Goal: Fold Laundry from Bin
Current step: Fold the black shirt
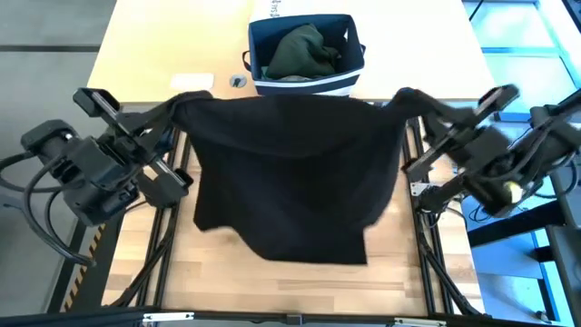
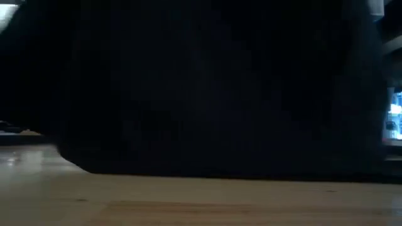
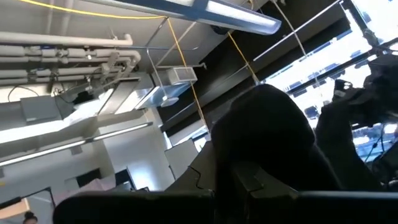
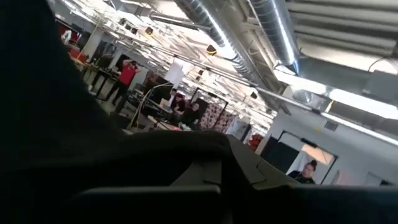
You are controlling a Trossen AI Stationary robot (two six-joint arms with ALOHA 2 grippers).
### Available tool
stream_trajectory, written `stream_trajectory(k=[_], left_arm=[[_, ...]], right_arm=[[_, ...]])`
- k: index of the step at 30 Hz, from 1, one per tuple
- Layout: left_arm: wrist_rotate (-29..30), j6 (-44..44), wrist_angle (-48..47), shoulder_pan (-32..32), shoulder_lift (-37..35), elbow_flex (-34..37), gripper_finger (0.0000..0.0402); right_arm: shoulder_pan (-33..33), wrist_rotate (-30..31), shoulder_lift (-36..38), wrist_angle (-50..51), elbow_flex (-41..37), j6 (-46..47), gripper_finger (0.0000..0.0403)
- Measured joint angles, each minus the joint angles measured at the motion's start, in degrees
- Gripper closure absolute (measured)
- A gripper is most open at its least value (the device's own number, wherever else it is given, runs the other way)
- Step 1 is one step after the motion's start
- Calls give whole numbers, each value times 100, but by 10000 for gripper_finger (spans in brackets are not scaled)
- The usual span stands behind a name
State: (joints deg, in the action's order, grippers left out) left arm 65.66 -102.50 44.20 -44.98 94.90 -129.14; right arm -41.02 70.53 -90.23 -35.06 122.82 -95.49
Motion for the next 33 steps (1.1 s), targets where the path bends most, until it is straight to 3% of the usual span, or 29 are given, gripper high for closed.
stream_trajectory(k=[10, 24, 33], left_arm=[[39, 36, -8, 337, -403, 865, 402], [48, 104, -7, 335, -952, 1528, 402], [19, 189, 165, -216, -1401, 2421, 402]], right_arm=[[376, 0, 390, -301, -1118, 239, 403], [348, 46, 575, -206, -1254, 224, 403], [351, 49, 1060, -1088, -2722, 255, 403]])
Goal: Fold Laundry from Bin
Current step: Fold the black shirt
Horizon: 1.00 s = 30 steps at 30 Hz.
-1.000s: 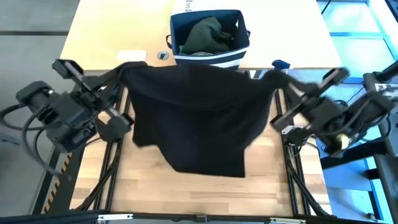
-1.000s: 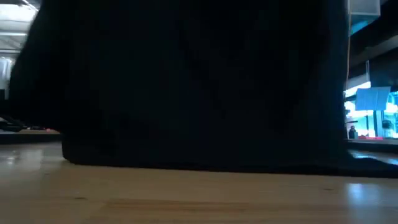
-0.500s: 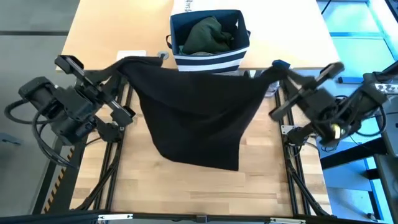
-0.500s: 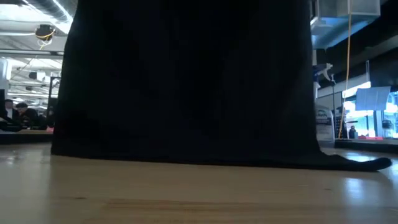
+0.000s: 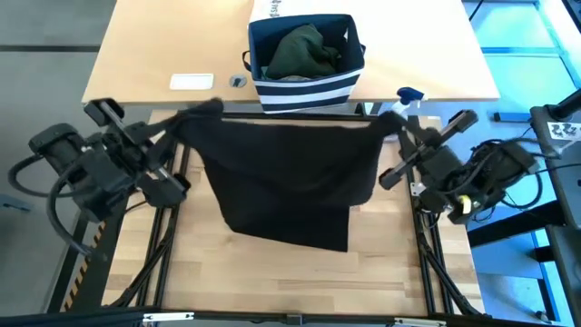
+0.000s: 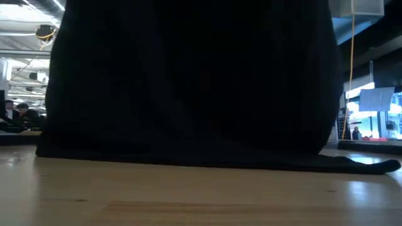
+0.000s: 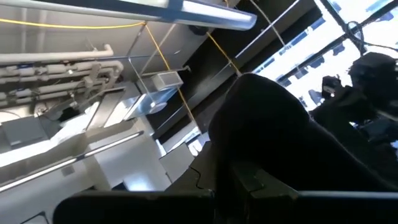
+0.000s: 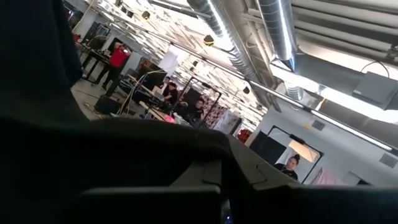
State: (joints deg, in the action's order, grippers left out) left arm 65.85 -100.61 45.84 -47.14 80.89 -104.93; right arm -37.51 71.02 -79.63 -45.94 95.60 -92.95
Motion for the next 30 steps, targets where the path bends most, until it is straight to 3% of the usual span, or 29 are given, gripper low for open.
stream_trajectory(k=[6, 10, 21, 30], left_arm=[[-31, -3, 41, -374, -6, 55, 402], [-43, -33, 46, -474, -7, 57, 402], [-38, -9, 177, -342, -450, 51, 402], [49, 156, -411, -11, -324, 53, 402]], right_arm=[[-33, -12, 265, -598, -560, -26, 403], [-407, -79, 341, -559, -615, -92, 403], [-1458, -462, 263, -171, -613, -584, 403], [-1494, -918, 249, 379, -567, -244, 403]])
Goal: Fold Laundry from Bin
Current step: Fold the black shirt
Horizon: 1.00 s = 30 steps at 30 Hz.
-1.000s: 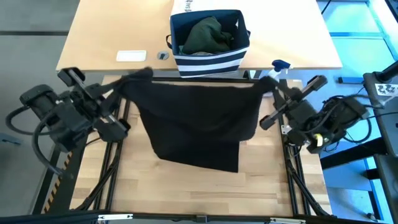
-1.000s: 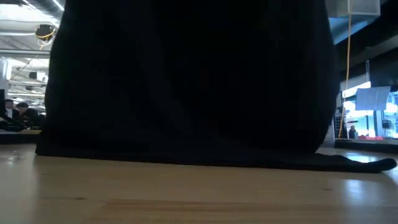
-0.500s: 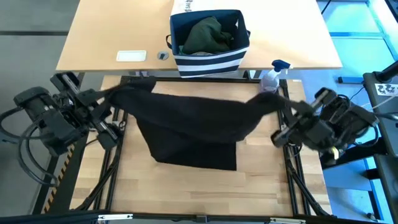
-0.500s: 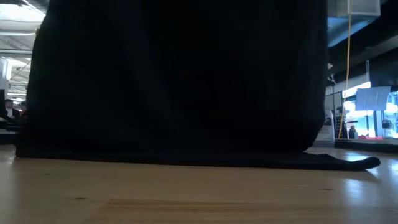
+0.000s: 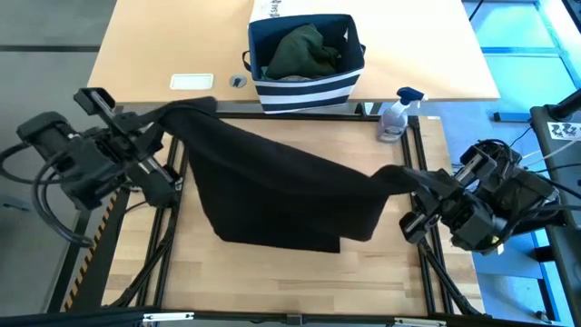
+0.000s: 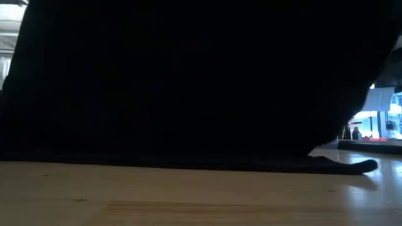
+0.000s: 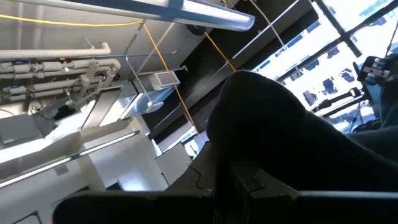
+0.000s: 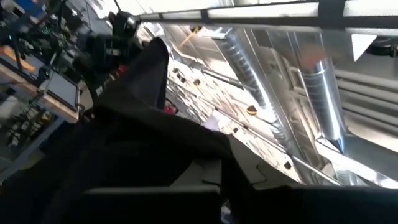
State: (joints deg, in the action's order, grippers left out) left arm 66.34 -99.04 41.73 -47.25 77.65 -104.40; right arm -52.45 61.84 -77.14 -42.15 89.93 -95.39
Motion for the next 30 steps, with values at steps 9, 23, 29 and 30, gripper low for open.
stream_trajectory(k=[9, 23, 29, 30], left_arm=[[-10, 95, -384, -52, 160, 0, 402], [2, 144, -524, -590, 779, 0, 402], [38, 276, -470, -989, 1179, 0, 401], [66, 324, -474, -1046, 1244, 0, 401]], right_arm=[[-4, 140, -11, 331, 6, 431, 403], [-215, 310, -400, 634, 2, 902, 403], [-556, 447, -606, 639, 4, 1421, 403], [-605, 532, -659, 644, 4, 1539, 403]])
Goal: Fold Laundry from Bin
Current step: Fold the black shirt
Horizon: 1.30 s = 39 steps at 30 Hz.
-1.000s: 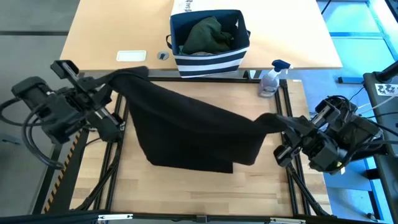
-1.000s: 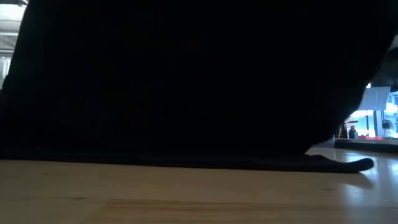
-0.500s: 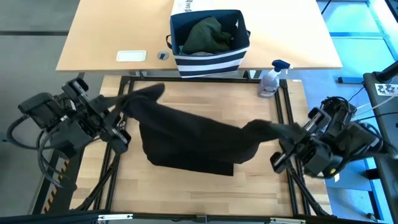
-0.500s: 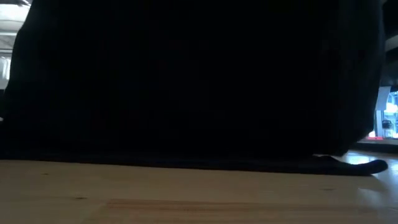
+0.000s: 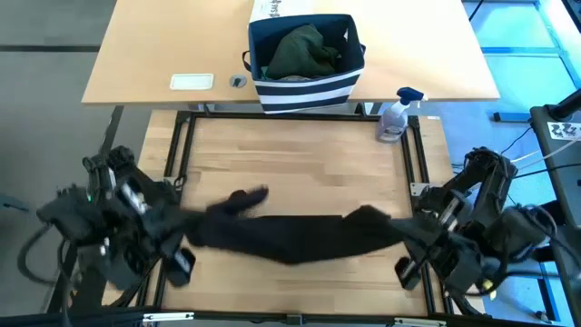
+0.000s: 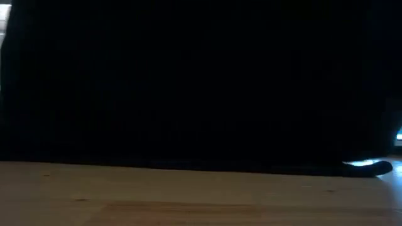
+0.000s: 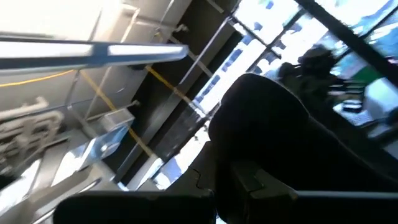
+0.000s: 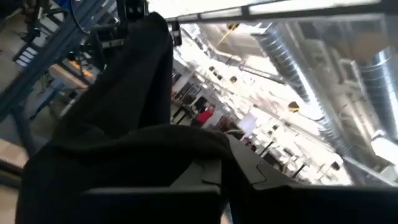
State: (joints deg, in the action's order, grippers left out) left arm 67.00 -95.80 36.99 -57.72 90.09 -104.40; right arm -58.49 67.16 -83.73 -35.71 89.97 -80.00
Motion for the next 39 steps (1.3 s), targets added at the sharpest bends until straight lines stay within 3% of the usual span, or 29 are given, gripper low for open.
stream_trajectory(k=[6, 14, 19, 23, 26, 33, 39], left_arm=[[107, 299, 15, -237, 386, 0, 402], [152, 544, 17, -288, 627, 4, 401], [136, 367, 155, -125, 502, 4, 402], [86, 232, 223, 175, 71, -26, 401], [85, 222, 219, 486, -356, -26, 402], [-225, -97, 220, 1329, -1319, -35, 402], [-1032, -252, 166, 1838, -1915, -35, 401]], right_arm=[[-90, 641, -373, 434, 0, 829, 403], [-38, 681, -554, 1629, -9, 2422, 403], [73, 605, -425, 885, -9, 1560, 403], [390, 505, -131, -108, -9, 256, 403], [769, 209, 266, -242, -7, -167, 403], [1925, -786, 1200, -325, 11, -444, 403], [2791, -1582, 1550, 72, 691, -401, 403]])
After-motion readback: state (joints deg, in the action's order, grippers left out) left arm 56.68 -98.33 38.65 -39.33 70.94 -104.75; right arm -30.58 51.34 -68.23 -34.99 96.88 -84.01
